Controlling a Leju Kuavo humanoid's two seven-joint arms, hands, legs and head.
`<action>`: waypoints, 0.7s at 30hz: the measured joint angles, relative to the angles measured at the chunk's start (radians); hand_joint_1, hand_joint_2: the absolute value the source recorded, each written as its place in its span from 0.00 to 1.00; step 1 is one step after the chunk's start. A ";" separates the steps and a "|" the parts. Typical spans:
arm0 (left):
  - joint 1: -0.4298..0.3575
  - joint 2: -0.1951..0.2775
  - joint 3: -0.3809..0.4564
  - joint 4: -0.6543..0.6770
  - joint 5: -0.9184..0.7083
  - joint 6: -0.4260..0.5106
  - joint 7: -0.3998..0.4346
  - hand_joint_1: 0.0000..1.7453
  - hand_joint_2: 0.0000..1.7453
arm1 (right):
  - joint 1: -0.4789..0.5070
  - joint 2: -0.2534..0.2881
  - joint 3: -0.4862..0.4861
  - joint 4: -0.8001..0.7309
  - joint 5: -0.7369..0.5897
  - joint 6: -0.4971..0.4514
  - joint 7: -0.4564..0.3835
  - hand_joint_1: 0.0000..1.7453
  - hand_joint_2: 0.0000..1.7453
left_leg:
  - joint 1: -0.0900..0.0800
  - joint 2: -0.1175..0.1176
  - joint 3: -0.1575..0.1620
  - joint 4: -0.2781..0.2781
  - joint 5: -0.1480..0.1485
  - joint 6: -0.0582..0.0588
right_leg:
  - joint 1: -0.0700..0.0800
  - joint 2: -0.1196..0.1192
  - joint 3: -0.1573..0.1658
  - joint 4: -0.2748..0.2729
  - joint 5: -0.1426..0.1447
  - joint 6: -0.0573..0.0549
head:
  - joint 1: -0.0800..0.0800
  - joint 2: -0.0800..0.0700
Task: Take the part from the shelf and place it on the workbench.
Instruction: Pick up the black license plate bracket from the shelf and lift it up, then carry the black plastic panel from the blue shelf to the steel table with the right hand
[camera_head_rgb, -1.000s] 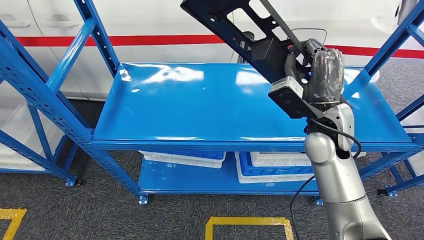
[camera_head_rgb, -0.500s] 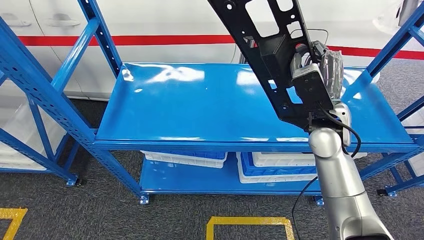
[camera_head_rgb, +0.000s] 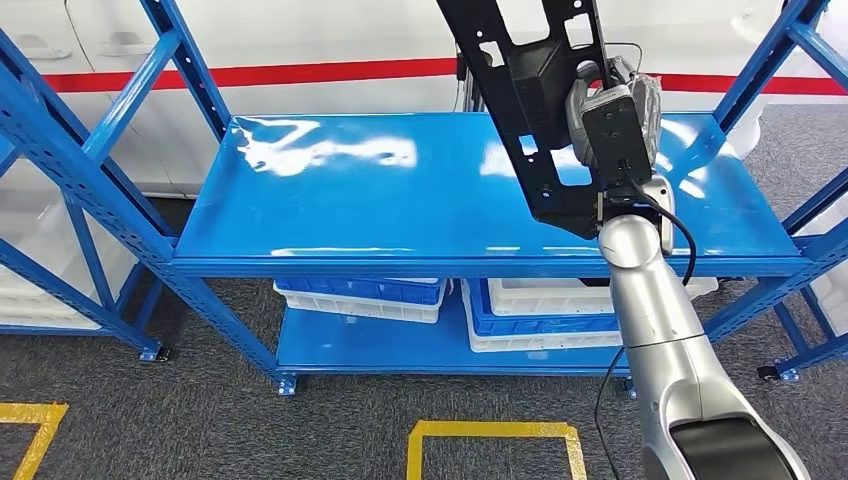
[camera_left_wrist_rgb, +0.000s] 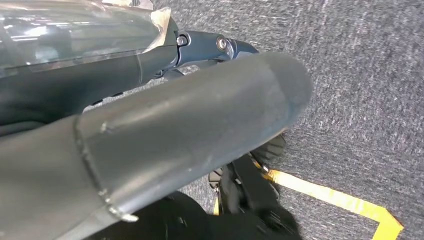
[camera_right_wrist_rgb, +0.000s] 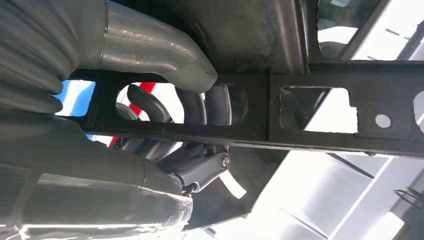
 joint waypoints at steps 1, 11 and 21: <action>0.006 0.004 0.010 0.000 0.001 0.005 0.000 0.00 0.00 | -0.018 0.010 0.002 0.031 -0.019 -0.012 -0.014 1.00 1.00 | 0.000 0.001 -0.030 0.085 -0.049 -0.009 | 0.007 0.000 -0.016 0.007 0.011 -0.025 | -0.004 0.000; 0.024 0.016 0.060 0.000 0.018 0.015 -0.019 0.00 0.00 | -0.097 0.039 0.008 0.109 -0.090 -0.028 -0.064 1.00 1.00 | -0.013 0.015 0.067 -0.050 -0.010 0.054 | 0.031 -0.010 -0.146 0.254 -0.098 -0.031 | -0.001 0.000; 0.027 0.016 0.062 0.000 0.021 0.015 -0.021 0.00 0.00 | -0.114 0.060 0.015 0.144 -0.090 -0.028 -0.076 1.00 1.00 | -0.017 0.011 -0.005 -0.035 0.052 0.015 | 0.031 -0.011 0.058 -0.036 -0.023 -0.041 | -0.002 0.000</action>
